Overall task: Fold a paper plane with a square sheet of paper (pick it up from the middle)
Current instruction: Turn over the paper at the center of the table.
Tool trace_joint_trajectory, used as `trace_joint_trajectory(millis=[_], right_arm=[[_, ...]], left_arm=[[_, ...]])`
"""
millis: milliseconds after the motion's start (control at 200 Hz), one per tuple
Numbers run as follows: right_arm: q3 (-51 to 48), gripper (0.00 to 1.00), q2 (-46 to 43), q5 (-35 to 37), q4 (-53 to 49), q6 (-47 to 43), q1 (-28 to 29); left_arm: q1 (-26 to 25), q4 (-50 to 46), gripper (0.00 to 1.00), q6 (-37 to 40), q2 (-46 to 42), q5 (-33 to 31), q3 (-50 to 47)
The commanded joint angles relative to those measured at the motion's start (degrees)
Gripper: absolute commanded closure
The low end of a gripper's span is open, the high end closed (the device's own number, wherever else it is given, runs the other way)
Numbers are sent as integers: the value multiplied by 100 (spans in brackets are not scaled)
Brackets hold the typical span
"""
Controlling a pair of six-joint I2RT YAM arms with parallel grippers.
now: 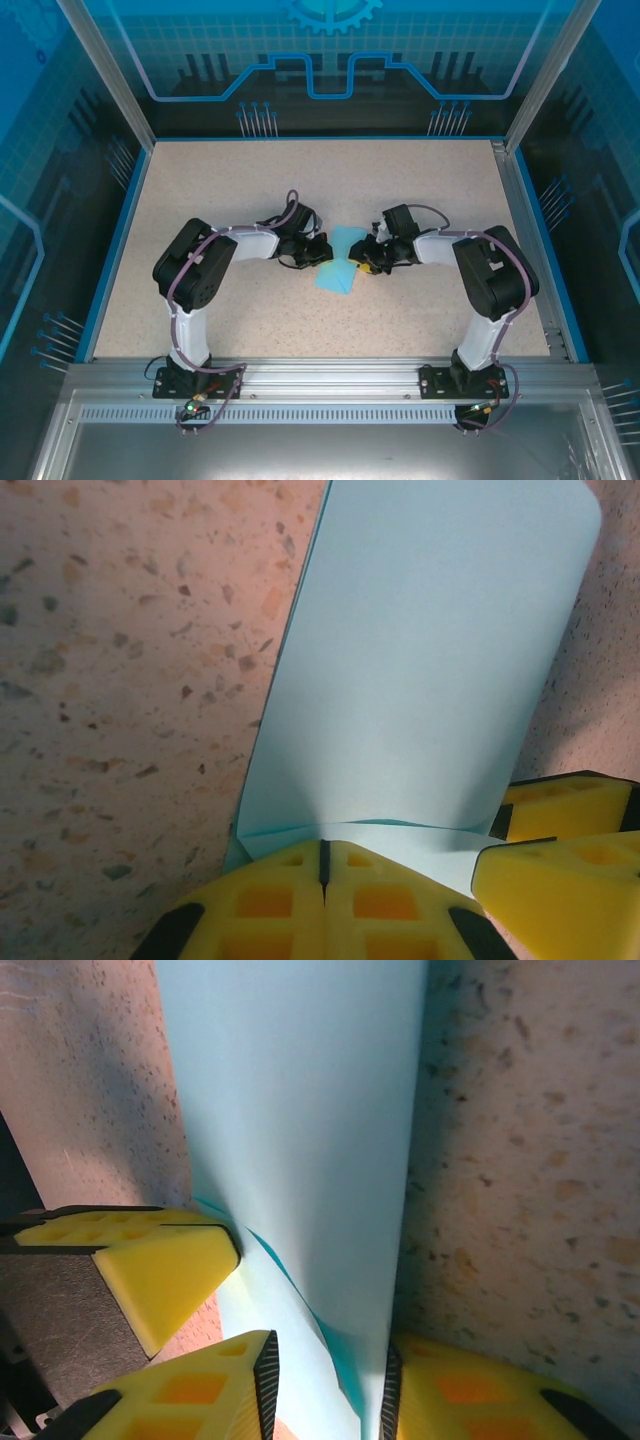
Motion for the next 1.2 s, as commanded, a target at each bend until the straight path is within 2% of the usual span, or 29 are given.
trace_joint_trajectory(millis=[0, 80, 235, 455, 675, 940, 1195], right_arm=[[-67, 67, 89, -245, 332, 72, 89], [-95, 70, 73, -298, 452, 25, 105], [-97, 71, 51, -308, 454, -199, 118], [-136, 70, 88, -468, 656, -249, 121], [-81, 68, 111, -517, 641, -406, 170], [77, 64, 280, -545, 584, -549, 334], [85, 76, 101, -352, 381, -712, 351]], left_arm=[[86, -10, 100, -139, -217, -20, -147], [87, 151, 99, -208, -241, 173, -157], [85, 449, 91, -359, -338, 479, -102], [146, 252, 83, -420, -602, 161, -158], [264, -52, 81, -440, -1092, -496, -497], [337, -116, 81, -471, -1365, -628, -674], [344, -165, 81, -471, -1394, -683, -624]])
